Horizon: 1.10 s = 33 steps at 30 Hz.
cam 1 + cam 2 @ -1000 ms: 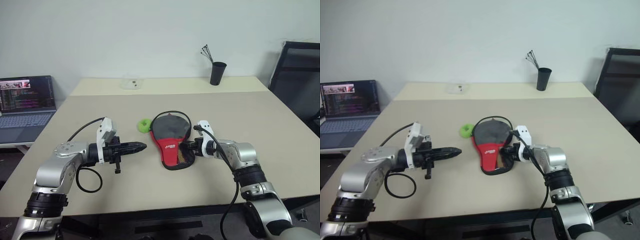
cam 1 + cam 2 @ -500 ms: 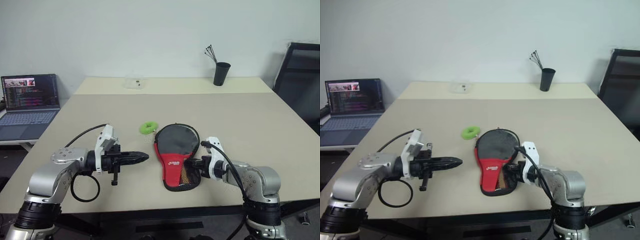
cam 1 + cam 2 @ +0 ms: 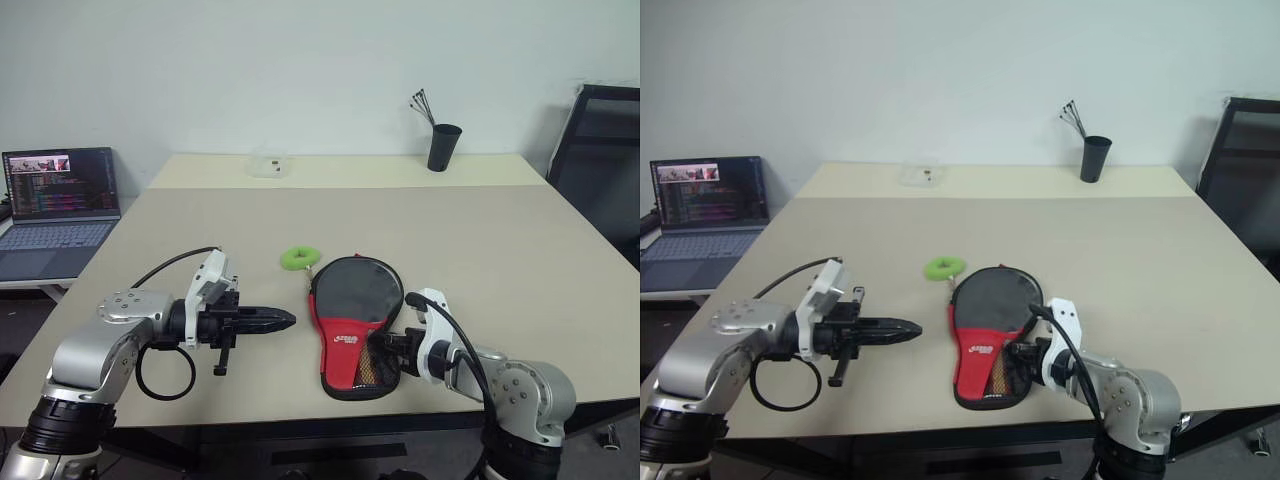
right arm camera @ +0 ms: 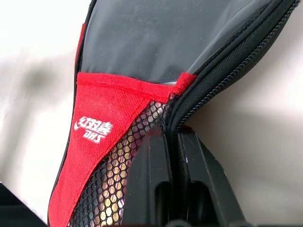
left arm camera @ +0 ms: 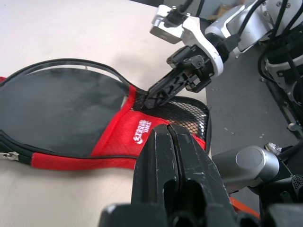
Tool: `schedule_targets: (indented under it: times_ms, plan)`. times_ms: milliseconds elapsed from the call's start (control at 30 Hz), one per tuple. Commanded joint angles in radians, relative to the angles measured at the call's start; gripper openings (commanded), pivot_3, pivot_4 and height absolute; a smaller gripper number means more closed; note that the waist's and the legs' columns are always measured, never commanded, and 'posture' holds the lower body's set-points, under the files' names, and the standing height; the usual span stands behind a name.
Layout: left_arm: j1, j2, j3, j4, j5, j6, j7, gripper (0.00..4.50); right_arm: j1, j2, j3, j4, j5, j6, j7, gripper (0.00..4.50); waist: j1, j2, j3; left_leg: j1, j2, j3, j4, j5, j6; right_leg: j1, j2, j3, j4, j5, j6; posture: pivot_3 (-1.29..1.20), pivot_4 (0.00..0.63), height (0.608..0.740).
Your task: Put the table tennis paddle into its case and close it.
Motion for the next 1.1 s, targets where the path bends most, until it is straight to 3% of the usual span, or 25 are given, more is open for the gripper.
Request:
schedule_targets:
  times_ms: [33,500,633,800,867,967,1100]
  plan:
    - [-0.003,0.022,0.009,-0.034,-0.016,-0.001,-0.01,0.0,0.03,-0.007,0.029,-0.058,0.054,0.008,-0.005,0.05,0.0,0.0,0.0,0.0,0.0,0.0,0.0,0.0,0.0,0.0,0.0,0.0,0.0,0.0,0.0,0.0,0.15,0.74]
    - [0.003,0.04,-0.009,-0.045,0.002,-0.024,-0.035,0.0,0.052,-0.044,0.049,-0.055,0.114,0.008,-0.059,0.05,0.0,0.0,0.0,0.0,0.0,0.0,-0.001,0.0,0.0,0.0,0.0,0.0,-0.001,-0.001,0.0,0.0,0.15,0.74]
    - [-0.003,0.037,-0.008,-0.041,0.0,-0.028,-0.031,0.0,0.045,-0.087,0.063,-0.065,0.129,0.008,-0.037,1.06,0.0,0.0,0.0,0.0,0.0,0.0,-0.001,0.0,0.0,0.0,0.0,0.0,-0.001,-0.001,0.0,0.0,0.15,0.74]
    - [-0.003,0.028,-0.01,-0.041,-0.003,-0.03,-0.018,0.0,0.045,-0.224,0.102,-0.12,0.19,0.008,0.06,2.71,0.0,0.0,0.0,0.0,0.001,0.0,-0.001,0.0,0.0,0.0,0.0,0.0,-0.001,-0.001,0.001,0.0,0.15,0.74]
    - [0.004,0.024,-0.011,-0.046,-0.002,-0.032,-0.014,0.0,0.04,-0.262,0.092,-0.134,0.211,0.008,0.09,3.58,0.0,0.0,0.0,0.0,0.001,0.0,-0.001,0.0,0.0,0.0,0.0,0.0,-0.001,-0.002,0.001,0.0,0.15,0.74]
    - [0.013,0.021,-0.007,-0.045,0.0,-0.038,-0.006,0.0,0.001,-0.353,0.074,-0.174,0.273,-0.052,0.195,4.38,0.0,0.0,0.0,0.0,0.001,0.0,-0.001,0.0,0.0,0.0,0.0,0.0,-0.001,-0.002,0.001,0.0,0.15,0.74]
    - [0.014,0.014,0.002,-0.035,0.006,-0.051,0.014,0.0,-0.063,-0.469,0.064,-0.164,0.324,-0.181,0.313,4.45,0.001,0.0,0.0,0.0,0.001,0.001,-0.001,0.0,0.0,0.0,0.0,-0.001,-0.002,-0.002,0.002,0.0,0.15,0.74]
